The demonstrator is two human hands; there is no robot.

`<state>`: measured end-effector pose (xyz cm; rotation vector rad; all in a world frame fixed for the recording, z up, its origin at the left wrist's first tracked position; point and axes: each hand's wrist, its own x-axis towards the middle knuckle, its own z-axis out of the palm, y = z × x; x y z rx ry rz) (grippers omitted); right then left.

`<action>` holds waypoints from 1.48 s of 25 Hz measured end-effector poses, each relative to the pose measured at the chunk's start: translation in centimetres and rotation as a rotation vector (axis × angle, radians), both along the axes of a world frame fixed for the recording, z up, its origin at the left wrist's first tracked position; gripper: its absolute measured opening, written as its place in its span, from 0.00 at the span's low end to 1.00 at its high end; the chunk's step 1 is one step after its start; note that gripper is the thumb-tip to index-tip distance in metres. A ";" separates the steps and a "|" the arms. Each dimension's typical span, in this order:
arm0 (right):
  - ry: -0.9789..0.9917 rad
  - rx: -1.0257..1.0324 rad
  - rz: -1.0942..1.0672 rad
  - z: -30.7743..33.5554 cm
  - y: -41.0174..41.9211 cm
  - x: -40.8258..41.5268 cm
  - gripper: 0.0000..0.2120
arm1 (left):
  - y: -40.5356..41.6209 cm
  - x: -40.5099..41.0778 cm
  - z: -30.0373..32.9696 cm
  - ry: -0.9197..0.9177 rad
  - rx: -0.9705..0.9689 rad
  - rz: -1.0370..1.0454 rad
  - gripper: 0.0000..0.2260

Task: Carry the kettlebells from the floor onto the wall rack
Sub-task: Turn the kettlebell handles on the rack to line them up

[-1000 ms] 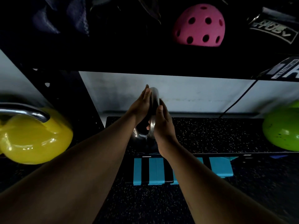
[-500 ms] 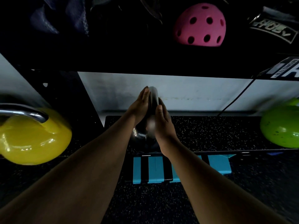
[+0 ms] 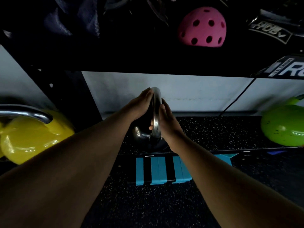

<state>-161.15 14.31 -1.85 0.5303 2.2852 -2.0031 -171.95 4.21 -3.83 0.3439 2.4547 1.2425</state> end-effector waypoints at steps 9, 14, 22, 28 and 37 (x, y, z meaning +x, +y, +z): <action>0.041 1.129 0.203 4.9 2.7 1.0 0.22 | -7.8 5.4 1.6 0.465 -0.574 -0.523 0.19; 0.159 1.399 0.290 6.4 -0.6 2.6 0.21 | -12.0 6.5 3.6 0.657 -0.615 -0.643 0.14; 0.195 1.331 0.360 6.5 -7.1 4.8 0.14 | -18.8 10.1 4.3 0.699 -0.622 -0.598 0.11; 0.316 1.274 0.458 6.8 -16.5 2.6 0.13 | -27.6 9.1 5.7 0.785 -0.615 -0.457 0.11; 0.294 1.103 0.408 5.5 -33.6 -2.5 0.13 | -45.0 5.6 5.3 0.914 -0.651 -0.363 0.15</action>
